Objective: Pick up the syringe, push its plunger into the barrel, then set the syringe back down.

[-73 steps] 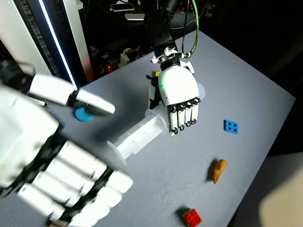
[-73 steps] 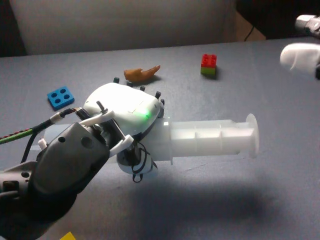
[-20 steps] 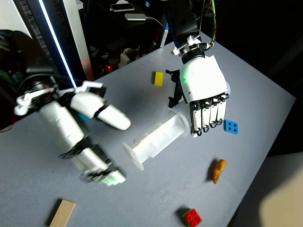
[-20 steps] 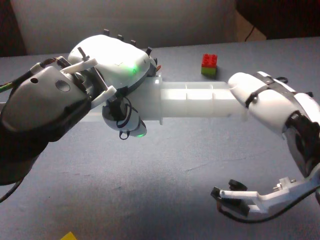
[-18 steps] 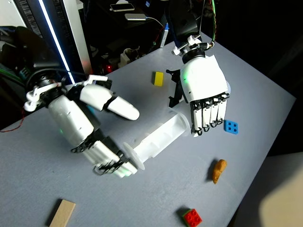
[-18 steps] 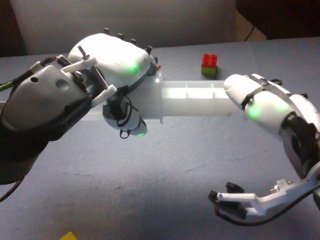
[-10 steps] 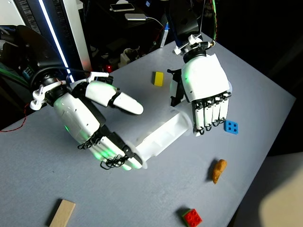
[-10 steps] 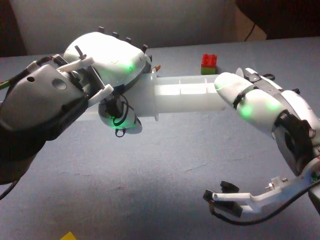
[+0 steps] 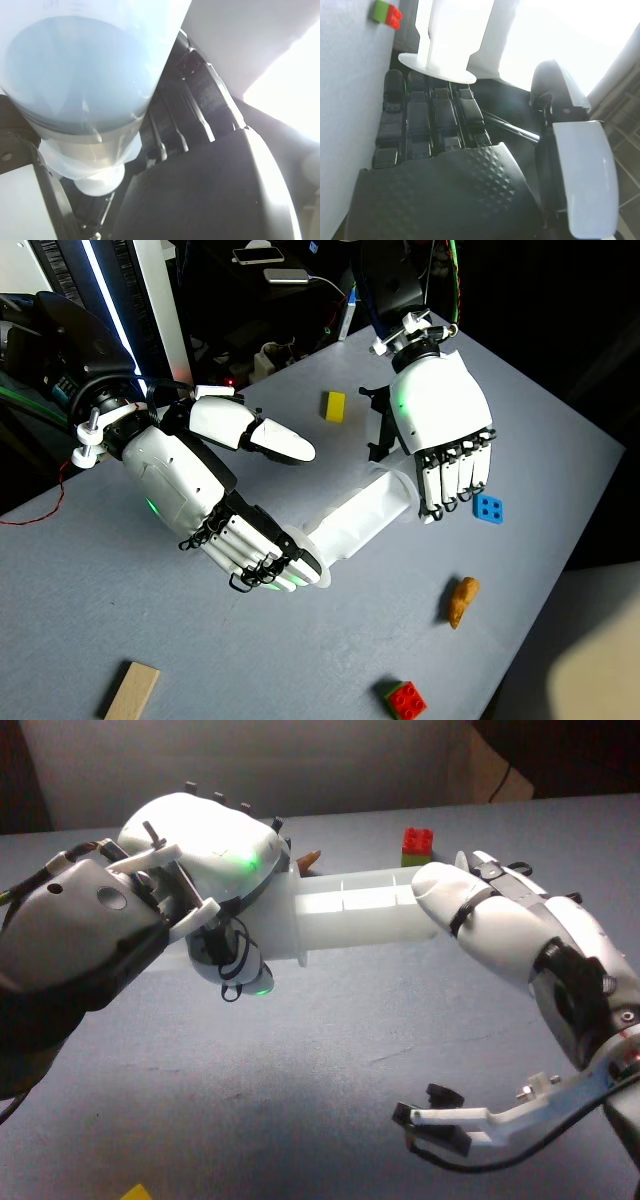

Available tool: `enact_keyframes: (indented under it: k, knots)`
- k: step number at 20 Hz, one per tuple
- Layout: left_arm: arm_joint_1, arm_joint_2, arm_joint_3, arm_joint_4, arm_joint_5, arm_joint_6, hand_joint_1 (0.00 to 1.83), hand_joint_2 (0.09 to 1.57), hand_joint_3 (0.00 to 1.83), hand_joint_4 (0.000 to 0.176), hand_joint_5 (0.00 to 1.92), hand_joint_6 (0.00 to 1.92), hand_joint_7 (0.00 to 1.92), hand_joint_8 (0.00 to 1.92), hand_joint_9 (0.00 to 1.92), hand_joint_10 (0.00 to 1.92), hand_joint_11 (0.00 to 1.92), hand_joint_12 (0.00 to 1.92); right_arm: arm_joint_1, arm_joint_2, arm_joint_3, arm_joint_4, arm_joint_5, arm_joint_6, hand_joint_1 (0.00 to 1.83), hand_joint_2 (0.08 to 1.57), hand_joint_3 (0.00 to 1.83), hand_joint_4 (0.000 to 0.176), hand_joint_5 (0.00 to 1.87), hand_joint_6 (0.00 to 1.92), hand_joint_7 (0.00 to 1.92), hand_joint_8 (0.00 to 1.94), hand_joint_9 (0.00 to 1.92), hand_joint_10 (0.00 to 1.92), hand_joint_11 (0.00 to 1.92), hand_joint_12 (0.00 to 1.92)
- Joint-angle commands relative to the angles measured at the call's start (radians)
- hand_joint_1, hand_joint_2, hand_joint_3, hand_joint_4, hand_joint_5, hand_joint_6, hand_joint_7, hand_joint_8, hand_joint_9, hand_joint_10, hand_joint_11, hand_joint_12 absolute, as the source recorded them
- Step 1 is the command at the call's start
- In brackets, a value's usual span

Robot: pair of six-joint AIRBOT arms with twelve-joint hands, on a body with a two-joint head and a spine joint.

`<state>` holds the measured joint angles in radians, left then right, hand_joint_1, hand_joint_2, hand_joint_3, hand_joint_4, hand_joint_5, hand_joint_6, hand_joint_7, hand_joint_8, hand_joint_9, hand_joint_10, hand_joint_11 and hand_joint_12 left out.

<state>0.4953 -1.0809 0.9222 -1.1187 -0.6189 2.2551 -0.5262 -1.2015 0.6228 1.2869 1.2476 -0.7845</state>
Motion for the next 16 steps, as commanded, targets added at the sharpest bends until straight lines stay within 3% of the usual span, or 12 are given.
enact_keyframes:
  k: [1, 4, 11, 15, 16]
  knots:
    - [-0.009, -0.005, -0.008, 0.075, -0.040, -0.007, 1.50, 1.09, 0.00, 0.000, 0.88, 0.90, 0.91, 0.99, 1.04, 0.95, 0.97, 1.42, 0.018, -0.017, -0.009, -0.139, -0.027, 0.005, 0.34, 1.16, 0.00, 0.000, 0.22, 0.00, 0.19, 0.00, 0.16, 0.00, 0.00, 0.56]
    - [-0.007, -0.003, -0.009, 0.075, -0.038, -0.004, 1.49, 1.09, 0.00, 0.000, 0.92, 0.87, 0.91, 0.99, 1.02, 0.99, 0.95, 1.44, 0.028, -0.053, -0.009, -0.139, -0.035, 0.001, 0.31, 1.17, 0.00, 0.000, 0.20, 0.00, 0.17, 0.00, 0.14, 0.00, 0.00, 0.45]
    - [-0.014, -0.002, -0.002, 0.075, 0.001, 0.037, 1.49, 1.09, 0.00, 0.000, 0.90, 0.86, 0.93, 0.96, 1.04, 0.98, 0.96, 1.45, 0.048, -0.101, -0.006, -0.139, -0.074, -0.027, 0.31, 1.16, 0.00, 0.000, 0.22, 0.00, 0.18, 0.00, 0.15, 0.00, 0.00, 0.48]
    - [-0.019, -0.003, -0.001, 0.075, 0.021, 0.064, 1.49, 1.12, 0.00, 0.000, 0.84, 0.91, 0.92, 1.01, 0.96, 1.12, 0.87, 1.56, 0.053, -0.123, -0.001, -0.138, -0.097, -0.027, 0.30, 1.16, 0.00, 0.000, 0.19, 0.00, 0.17, 0.00, 0.14, 0.00, 0.00, 0.43]
    - [-0.021, -0.003, -0.001, 0.075, 0.021, 0.064, 1.40, 1.12, 0.00, 0.000, 0.86, 0.96, 0.95, 1.00, 0.97, 1.21, 0.91, 1.31, 0.055, -0.130, 0.002, -0.138, -0.102, -0.028, 0.29, 1.17, 0.00, 0.000, 0.20, 0.00, 0.17, 0.00, 0.14, 0.00, 0.00, 0.45]
